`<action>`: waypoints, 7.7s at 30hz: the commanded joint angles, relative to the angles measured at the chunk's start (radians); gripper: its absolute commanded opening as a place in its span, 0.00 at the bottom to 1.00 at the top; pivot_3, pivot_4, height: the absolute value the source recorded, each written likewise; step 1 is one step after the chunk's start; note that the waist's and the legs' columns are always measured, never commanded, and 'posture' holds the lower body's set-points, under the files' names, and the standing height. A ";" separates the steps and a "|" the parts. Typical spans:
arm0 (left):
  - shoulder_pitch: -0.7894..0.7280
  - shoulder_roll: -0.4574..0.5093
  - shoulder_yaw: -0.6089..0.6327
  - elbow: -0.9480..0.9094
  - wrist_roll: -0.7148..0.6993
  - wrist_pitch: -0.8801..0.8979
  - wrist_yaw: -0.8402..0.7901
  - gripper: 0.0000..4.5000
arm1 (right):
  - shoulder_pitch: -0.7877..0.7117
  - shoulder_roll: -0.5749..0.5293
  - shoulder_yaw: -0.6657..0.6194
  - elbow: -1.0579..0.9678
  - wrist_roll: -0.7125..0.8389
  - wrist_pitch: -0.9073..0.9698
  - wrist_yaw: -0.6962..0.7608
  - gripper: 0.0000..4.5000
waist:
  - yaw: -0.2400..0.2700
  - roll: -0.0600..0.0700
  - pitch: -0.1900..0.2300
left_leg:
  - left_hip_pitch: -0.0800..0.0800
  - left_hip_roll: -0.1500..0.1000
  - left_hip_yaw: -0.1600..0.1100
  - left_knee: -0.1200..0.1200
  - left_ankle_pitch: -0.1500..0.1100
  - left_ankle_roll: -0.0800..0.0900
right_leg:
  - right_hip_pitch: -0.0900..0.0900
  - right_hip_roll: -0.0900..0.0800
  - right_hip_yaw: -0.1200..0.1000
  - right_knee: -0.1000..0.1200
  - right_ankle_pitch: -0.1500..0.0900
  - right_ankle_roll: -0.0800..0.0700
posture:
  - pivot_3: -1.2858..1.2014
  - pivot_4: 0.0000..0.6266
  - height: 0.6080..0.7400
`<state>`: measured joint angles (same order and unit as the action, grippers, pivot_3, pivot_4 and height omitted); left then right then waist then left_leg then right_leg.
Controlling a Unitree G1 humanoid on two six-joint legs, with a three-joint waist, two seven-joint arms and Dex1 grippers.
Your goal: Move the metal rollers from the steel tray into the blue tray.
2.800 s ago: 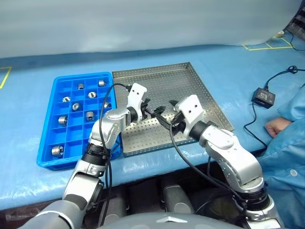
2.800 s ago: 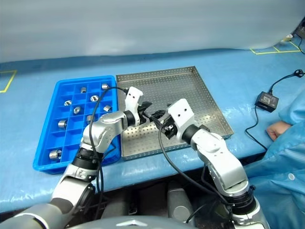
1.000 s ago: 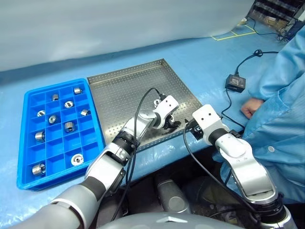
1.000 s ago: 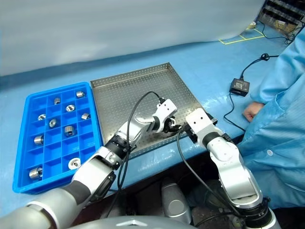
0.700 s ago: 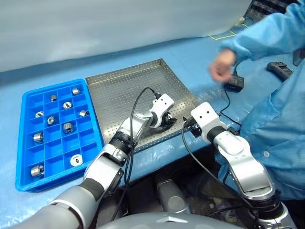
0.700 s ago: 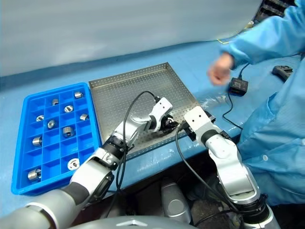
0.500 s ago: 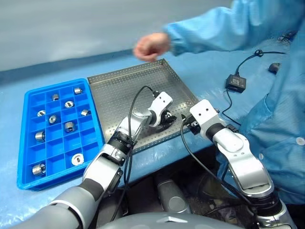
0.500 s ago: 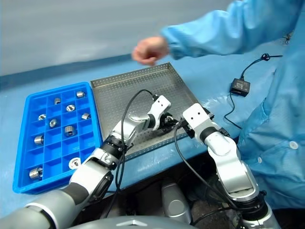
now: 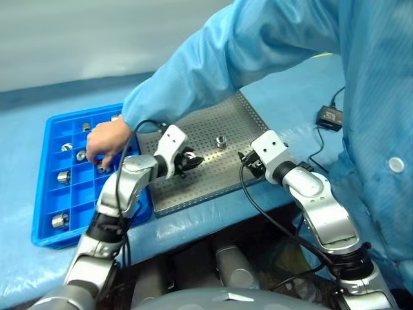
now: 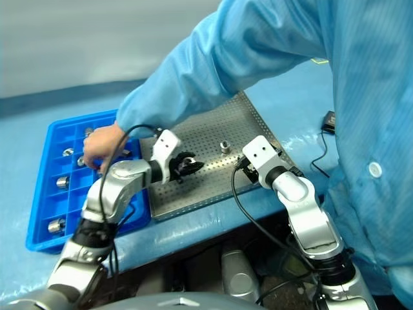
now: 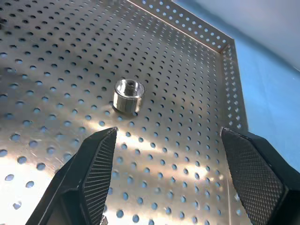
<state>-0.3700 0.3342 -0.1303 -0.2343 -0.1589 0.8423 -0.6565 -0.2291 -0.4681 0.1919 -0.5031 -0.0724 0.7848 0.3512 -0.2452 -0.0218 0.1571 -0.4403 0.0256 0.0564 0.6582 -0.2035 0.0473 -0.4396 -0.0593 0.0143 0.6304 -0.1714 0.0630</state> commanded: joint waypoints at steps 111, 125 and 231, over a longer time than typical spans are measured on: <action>0.448 0.096 0.274 -0.450 -0.223 -0.072 0.310 0.85 | -0.433 0.473 0.036 0.454 0.249 -0.003 0.039 0.38 | 0.235 0.001 0.001 | -0.005 0.004 0.001 -0.002 0.001 -0.002 | -0.006 0.001 -0.008 -0.003 0.003 -0.010 | 0.56 0.24 1.00; 0.520 0.016 0.289 -0.503 -0.218 -0.090 0.406 0.85 | -0.644 0.609 0.047 0.952 0.235 -0.270 0.142 0.38 | 0.283 0.001 0.001 | -0.005 0.004 -0.003 -0.005 0.002 -0.005 | -0.005 0.000 -0.014 -0.004 0.002 -0.014 | 0.62 0.24 1.00; 0.155 0.010 0.064 -0.178 -0.156 -0.122 0.290 0.85 | -0.185 0.404 -0.105 0.475 0.269 -0.080 -0.081 1.00 | 0.197 0.001 0.001 | -0.005 0.002 -0.006 -0.005 0.005 -0.008 | -0.004 0.003 -0.015 -0.002 0.000 -0.011 | 0.52 0.24 1.00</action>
<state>-0.2040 0.3399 -0.0686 -0.3578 -0.3139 0.7179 -0.3660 -0.3935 -0.0670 0.0851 -0.0380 0.2188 0.7572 0.2846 -0.0479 -0.0205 0.1581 -0.4455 0.0280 0.0505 0.6535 -0.1984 0.0396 -0.4432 -0.0566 -0.0005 0.6281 -0.1716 0.0516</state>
